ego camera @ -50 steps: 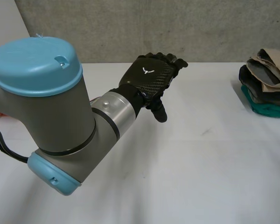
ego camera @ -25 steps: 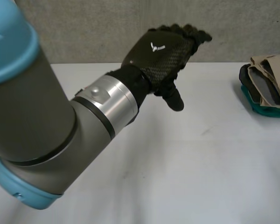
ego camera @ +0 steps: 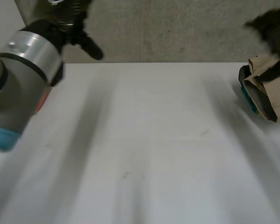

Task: Fold the laundry.

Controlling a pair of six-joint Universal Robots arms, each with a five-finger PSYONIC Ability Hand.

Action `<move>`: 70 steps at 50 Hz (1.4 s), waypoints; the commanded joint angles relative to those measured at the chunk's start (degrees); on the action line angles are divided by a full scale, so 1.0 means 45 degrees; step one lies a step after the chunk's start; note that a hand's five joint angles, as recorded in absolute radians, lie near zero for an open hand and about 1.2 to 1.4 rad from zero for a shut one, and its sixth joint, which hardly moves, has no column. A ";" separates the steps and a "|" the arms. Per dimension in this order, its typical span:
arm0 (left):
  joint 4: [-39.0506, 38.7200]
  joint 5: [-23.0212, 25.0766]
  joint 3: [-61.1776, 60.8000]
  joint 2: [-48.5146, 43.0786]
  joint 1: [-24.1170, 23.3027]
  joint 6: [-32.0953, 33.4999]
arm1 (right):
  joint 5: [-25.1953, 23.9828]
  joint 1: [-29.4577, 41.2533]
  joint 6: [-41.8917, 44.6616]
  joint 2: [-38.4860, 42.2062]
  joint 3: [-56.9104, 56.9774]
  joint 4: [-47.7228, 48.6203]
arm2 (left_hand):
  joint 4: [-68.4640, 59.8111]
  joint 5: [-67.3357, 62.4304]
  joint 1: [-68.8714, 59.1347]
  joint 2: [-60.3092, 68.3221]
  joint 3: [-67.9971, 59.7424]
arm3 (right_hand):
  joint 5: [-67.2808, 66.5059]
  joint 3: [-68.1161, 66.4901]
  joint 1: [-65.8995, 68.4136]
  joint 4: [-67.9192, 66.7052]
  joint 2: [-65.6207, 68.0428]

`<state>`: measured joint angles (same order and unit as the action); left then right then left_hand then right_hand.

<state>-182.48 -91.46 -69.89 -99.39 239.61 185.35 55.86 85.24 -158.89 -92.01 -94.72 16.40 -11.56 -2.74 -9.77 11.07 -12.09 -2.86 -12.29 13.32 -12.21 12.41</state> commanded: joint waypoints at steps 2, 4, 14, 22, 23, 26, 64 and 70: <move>-0.1810 -0.0183 -0.0954 -0.1602 0.3781 0.2129 | -0.0383 0.1680 0.1654 0.0154 -0.3127 0.0105 | 0.0346 0.0609 -0.0051 -0.0239 0.0463 | 0.0635 0.0509 -0.0737 0.0492 -0.0537; -0.2608 -0.0183 -0.0935 -0.2613 0.4638 0.3218 | -0.0363 0.1878 0.1871 0.0252 -0.3383 0.0125 | 0.0346 0.0609 -0.0051 -0.0239 0.0463 | 0.0635 0.0509 -0.0737 0.0492 -0.0537; -0.4059 0.1261 0.1522 -0.7947 0.6733 0.6505 | 0.0728 0.2891 0.1950 0.1832 -0.3951 0.0710 | 0.0346 0.0609 -0.0051 -0.0239 0.0463 | 0.0635 0.0509 -0.0737 0.0492 -0.0537; -0.4313 0.1712 0.5429 -1.1660 0.7182 0.7131 | 0.1160 0.3187 0.1989 0.2088 -0.4244 0.1121 | 0.0346 0.0609 -0.0051 -0.0239 0.0463 | 0.0635 0.0509 -0.0737 0.0492 -0.0537; -0.4332 0.1693 0.6206 -1.2282 0.7221 0.7267 | 0.1141 0.3148 0.1989 0.2088 -0.4302 0.1140 | 0.0346 0.0609 -0.0051 -0.0239 0.0463 | 0.0635 0.0509 -0.0737 0.0492 -0.0537; -0.4293 0.1692 0.7324 -1.3106 0.7319 0.7483 | 0.1160 0.3109 0.2067 0.2088 -0.4400 0.1199 | -0.0072 0.0191 -0.0470 0.0180 0.0045 | 0.0635 0.0509 -0.0737 0.0492 -0.0537; -0.2457 0.0638 -0.1773 -0.2736 -0.1077 -0.0153 | 0.2722 0.3050 0.2028 0.1600 -0.4049 0.1238 | -1.5209 -1.4946 -1.5607 1.5317 -1.5092 | 0.0635 0.0509 -0.0737 0.0492 -0.0537; -0.1698 0.0579 -0.1794 -0.4825 -0.2757 -0.0173 | 0.2723 0.3011 0.2028 0.1619 -0.4049 0.1238 | -1.5209 -1.4946 -1.5607 1.5317 -1.5092 | 0.0635 0.0509 -0.0737 0.0492 -0.0537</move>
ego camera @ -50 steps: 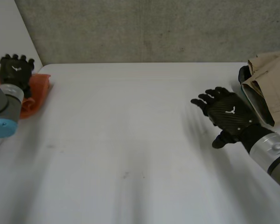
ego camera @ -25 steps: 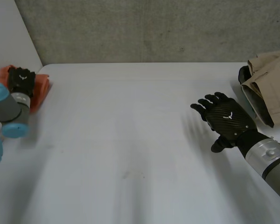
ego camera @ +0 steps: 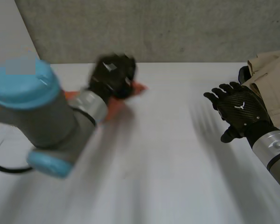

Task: Fold the laundry.

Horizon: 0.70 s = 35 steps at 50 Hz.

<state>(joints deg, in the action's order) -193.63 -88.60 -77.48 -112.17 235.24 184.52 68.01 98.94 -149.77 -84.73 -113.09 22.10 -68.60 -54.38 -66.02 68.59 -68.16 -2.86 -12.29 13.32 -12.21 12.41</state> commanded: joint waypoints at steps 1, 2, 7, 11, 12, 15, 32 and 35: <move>0.0938 -0.0037 -0.0087 -0.2162 -0.1902 -0.0046 | 0.0024 -0.0032 -0.0018 0.0021 0.0033 -0.0028 | -0.1392 -0.2329 -0.1965 0.1393 -0.1488 | 0.0635 0.0509 -0.0737 0.0492 -0.0537; 0.1075 0.0021 -0.0067 -0.2203 -0.2000 -0.0047 | 0.0024 -0.0032 0.0001 0.0021 0.0033 -0.0048 | 0.1839 0.0902 0.1266 -0.1838 0.1743 | 0.0635 0.0509 -0.0737 0.0492 -0.0537; 0.1369 -0.0095 -0.0125 -0.1171 -0.1982 -0.0066 | 0.0005 -0.0110 0.0001 0.0021 0.0052 -0.0048 | 1.2337 1.1400 1.1764 -1.2336 1.2241 | 0.0635 0.0509 -0.0737 0.0492 -0.0537; 0.1408 -0.0135 -0.0613 0.0177 -0.1495 -0.0066 | 0.0005 -0.0091 -0.0096 0.0002 0.0247 -0.0067 | 1.2451 1.1513 1.1877 -1.2450 1.2354 | 0.0635 0.0509 -0.0737 0.0492 -0.0537; 0.1408 -0.0115 -0.0768 0.0450 -0.1378 -0.0047 | 0.0005 -0.0091 -0.0154 -0.0018 0.0383 -0.0222 | 1.2451 1.1513 1.1877 -1.2450 1.2354 | 0.0635 0.0509 -0.0737 0.0492 -0.0537; 0.1291 -0.0057 -0.1550 0.1701 -0.0889 0.0051 | 0.0005 -0.0072 -0.0135 -0.0018 0.0676 -0.0904 | 1.2451 1.1513 1.1877 -1.2450 1.2354 | 0.0635 0.0509 -0.0737 0.0492 -0.0537; -0.0174 0.3531 -0.1927 0.0226 0.6762 0.4224 | 0.1916 0.4047 -0.3495 0.2421 0.3801 -0.5067 | 1.2190 1.1252 1.1616 -1.2189 1.2093 | 0.0635 0.0509 -0.0737 0.0492 -0.0537; -0.0135 0.4335 -0.1144 -0.1007 0.7294 0.5068 | 0.2912 0.5121 -0.3320 0.3398 0.4407 -0.4951 | 1.2114 1.1177 1.1541 -1.2113 1.2018 | 0.0635 0.0509 -0.0737 0.0492 -0.0537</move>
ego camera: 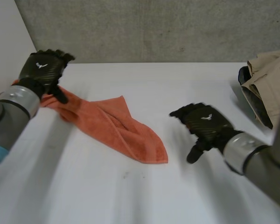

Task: Fold the laundry.

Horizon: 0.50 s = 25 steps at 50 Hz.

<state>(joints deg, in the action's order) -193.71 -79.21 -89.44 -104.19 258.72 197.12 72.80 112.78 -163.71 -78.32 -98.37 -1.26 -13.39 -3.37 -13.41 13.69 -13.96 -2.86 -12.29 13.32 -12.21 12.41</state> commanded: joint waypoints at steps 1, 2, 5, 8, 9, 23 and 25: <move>-0.0078 0.2618 0.2115 -0.3616 0.2194 0.2695 | 0.2081 0.2260 -0.0164 0.2207 0.1272 0.0299 | -0.0153 -0.0158 -0.0149 0.0088 -0.0028 | 0.0635 0.0509 -0.0737 0.0492 -0.0537; -0.0039 0.2738 0.2411 -0.4011 0.2214 0.2912 | 0.2277 0.2417 -0.0086 0.2403 0.1350 0.0358 | -0.0153 -0.0158 -0.0149 0.0088 -0.0028 | 0.0635 0.0509 -0.0737 0.0492 -0.0537; 0.0350 0.2895 0.3483 -0.5356 0.2253 0.3517 | 0.2864 0.2789 0.0149 0.2892 0.1371 0.0709 | -0.0301 -0.0306 -0.0297 0.0236 -0.0176 | 0.0635 0.0509 -0.0737 0.0492 -0.0537; 0.0838 0.2935 0.4324 -0.6413 0.2195 0.3967 | 0.3040 0.2926 0.0266 0.3069 0.1137 0.1139 | -0.0415 -0.0419 -0.0411 0.0350 -0.0290 | 0.0635 0.0509 -0.0737 0.0492 -0.0537; 0.0918 0.2954 0.4483 -0.6592 0.2176 0.4066 | 0.3060 0.2927 0.0286 0.3069 0.1040 0.1237 | -0.0415 -0.0419 -0.0411 0.0350 -0.0290 | 0.0635 0.0509 -0.0737 0.0492 -0.0537; 0.0861 0.2681 0.5383 -0.7883 0.1161 0.4770 | 0.3099 0.2634 0.0657 0.2854 0.0375 0.1784 | -1.4801 -1.4806 -1.4797 1.4736 -1.4676 | 0.0635 0.0509 -0.0737 0.0492 -0.0537; 0.0821 0.2526 0.5227 -0.7455 0.0888 0.4576 | 0.3138 0.2634 0.0657 0.2757 0.0355 0.1784 | -1.4801 -1.4806 -1.4797 1.4736 -1.4676 | 0.0635 0.0509 -0.0737 0.0492 -0.0537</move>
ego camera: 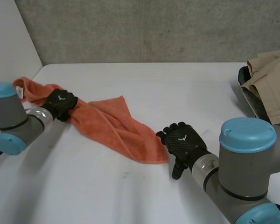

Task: Fold the laundry.

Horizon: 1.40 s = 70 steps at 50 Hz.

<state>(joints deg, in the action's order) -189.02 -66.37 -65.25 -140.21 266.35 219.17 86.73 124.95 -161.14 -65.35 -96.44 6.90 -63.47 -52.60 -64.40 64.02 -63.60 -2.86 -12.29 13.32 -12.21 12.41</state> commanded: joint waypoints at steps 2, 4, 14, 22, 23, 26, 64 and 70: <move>-0.0338 -0.0621 -0.0732 0.1838 -0.1354 -0.1065 | 0.0082 -0.0091 0.0066 -0.0223 -0.0074 -0.0030 | -0.3674 -0.3867 -0.3468 0.3550 -0.3644 | 0.0635 0.0509 -0.0737 0.0492 -0.0537; -0.0455 -0.0835 -0.1142 0.2638 -0.1803 -0.1786 | 0.0160 -0.0188 0.0085 -0.0380 -0.0054 -0.0030 | -0.3674 -0.3867 -0.3468 0.3550 -0.3644 | 0.0635 0.0509 -0.0737 0.0492 -0.0537; -0.0827 -0.2691 -0.2355 0.6586 -0.5553 -0.7685 | 0.1136 -0.1553 0.0047 -0.1530 0.0161 0.0185 | -0.3674 -0.3867 -0.3468 0.3550 -0.3644 | 0.0635 0.0509 -0.0737 0.0492 -0.0537; -0.1120 -0.3434 -0.2316 0.6394 -0.7623 -0.8568 | 0.1176 -0.2999 -0.0012 -0.2196 0.0297 0.0381 | -0.3674 -0.3867 -0.3468 0.3550 -0.3644 | 0.0635 0.0509 -0.0737 0.0492 -0.0537; -0.1023 -0.3415 -0.2394 0.5948 -0.7993 -0.8548 | 0.1157 -0.3098 -0.0012 -0.2197 0.0336 0.0381 | -0.3674 -0.3867 -0.3468 0.3550 -0.3644 | 0.0635 0.0509 -0.0737 0.0492 -0.0537; -0.0479 -0.3395 -0.2608 0.5108 -0.8812 -0.8567 | 0.1078 -0.3489 -0.0032 -0.2197 0.0473 0.0381 | -0.3674 -0.3867 -0.3468 0.3550 -0.3644 | 0.0635 0.0509 -0.0737 0.0492 -0.0537; 0.1966 -0.4547 -0.0736 0.2567 -0.7351 -0.4604 | -0.1637 -0.5170 -0.1106 -0.1221 -0.0132 -0.1554 | 0.9441 0.9248 0.9648 -0.9565 0.9472 | 0.0635 0.0509 -0.0737 0.0492 -0.0537; 0.2025 -0.4664 0.0319 0.1120 -0.7625 -0.4271 | -0.1598 -0.5072 -0.1087 -0.0303 -0.0093 -0.1065 | 0.9554 0.9361 0.9760 -0.9678 0.9584 | -0.0168 -0.0293 0.0065 -0.0311 0.0266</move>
<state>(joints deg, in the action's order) -180.31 -86.84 -68.15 -129.62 233.16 198.33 79.33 101.69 -166.25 -70.28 -97.02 -0.07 -19.38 -8.87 -21.03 19.86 -19.97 -2.86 -12.29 13.32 -12.22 12.41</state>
